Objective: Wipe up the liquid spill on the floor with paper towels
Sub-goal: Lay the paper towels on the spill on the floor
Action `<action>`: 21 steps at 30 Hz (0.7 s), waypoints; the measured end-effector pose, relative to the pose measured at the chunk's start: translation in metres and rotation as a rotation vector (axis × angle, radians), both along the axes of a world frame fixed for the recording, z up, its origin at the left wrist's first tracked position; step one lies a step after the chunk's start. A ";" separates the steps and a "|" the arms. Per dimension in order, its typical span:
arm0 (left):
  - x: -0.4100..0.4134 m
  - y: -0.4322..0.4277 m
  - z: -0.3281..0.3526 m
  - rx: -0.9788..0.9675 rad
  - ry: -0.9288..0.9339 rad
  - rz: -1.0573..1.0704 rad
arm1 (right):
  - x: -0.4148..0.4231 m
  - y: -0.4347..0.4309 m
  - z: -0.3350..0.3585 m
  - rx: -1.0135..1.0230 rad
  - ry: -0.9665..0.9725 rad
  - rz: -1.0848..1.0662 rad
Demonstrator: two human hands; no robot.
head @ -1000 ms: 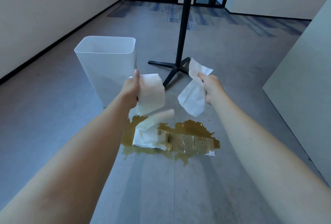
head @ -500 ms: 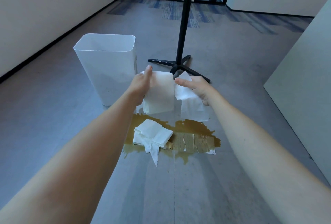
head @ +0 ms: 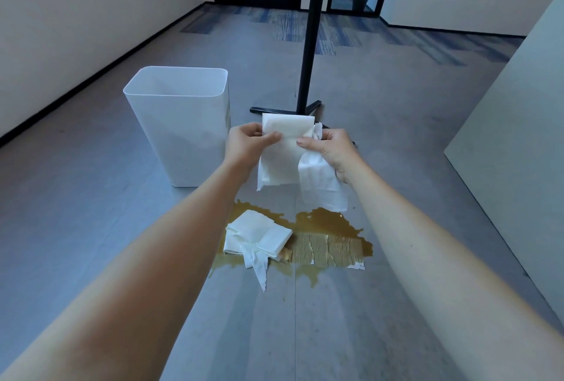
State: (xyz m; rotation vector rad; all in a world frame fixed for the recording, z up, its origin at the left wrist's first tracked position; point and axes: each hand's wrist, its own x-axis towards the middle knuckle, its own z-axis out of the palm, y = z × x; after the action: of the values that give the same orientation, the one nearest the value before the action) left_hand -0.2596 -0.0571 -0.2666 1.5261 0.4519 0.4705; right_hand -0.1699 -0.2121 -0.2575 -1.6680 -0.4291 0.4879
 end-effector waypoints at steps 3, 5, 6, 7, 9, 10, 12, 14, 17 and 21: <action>0.009 0.000 0.009 0.263 0.009 0.205 | 0.003 0.000 0.006 0.045 -0.038 -0.025; 0.013 0.000 0.029 0.364 -0.021 0.207 | 0.006 -0.001 0.018 0.090 -0.030 -0.057; 0.015 0.000 0.040 0.344 -0.047 0.149 | 0.009 -0.002 0.026 0.111 -0.028 -0.072; 0.018 0.001 0.050 0.308 -0.070 0.074 | 0.011 -0.003 0.034 0.126 -0.035 -0.082; 0.024 0.003 0.068 0.256 -0.116 -0.051 | 0.019 -0.005 0.049 0.144 -0.060 -0.106; 0.028 0.003 0.077 0.252 -0.130 -0.078 | 0.023 -0.006 0.056 0.152 -0.072 -0.117; 0.035 -0.001 0.094 0.255 -0.157 -0.086 | 0.031 -0.009 0.070 0.177 -0.109 -0.140; 0.044 -0.005 0.107 0.238 -0.179 -0.084 | 0.036 -0.011 0.083 0.206 -0.146 -0.170; 0.063 -0.008 0.122 0.203 -0.177 -0.091 | 0.049 -0.016 0.101 0.219 -0.179 -0.214; 0.093 -0.017 0.149 0.186 -0.189 -0.058 | 0.068 -0.032 0.129 0.112 -0.041 -0.083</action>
State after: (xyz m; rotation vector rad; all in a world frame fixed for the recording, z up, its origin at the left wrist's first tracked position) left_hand -0.1670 -0.0744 -0.1177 1.6505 0.2208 0.6183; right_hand -0.1023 -0.2443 -0.1282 -1.5834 -0.4084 0.3629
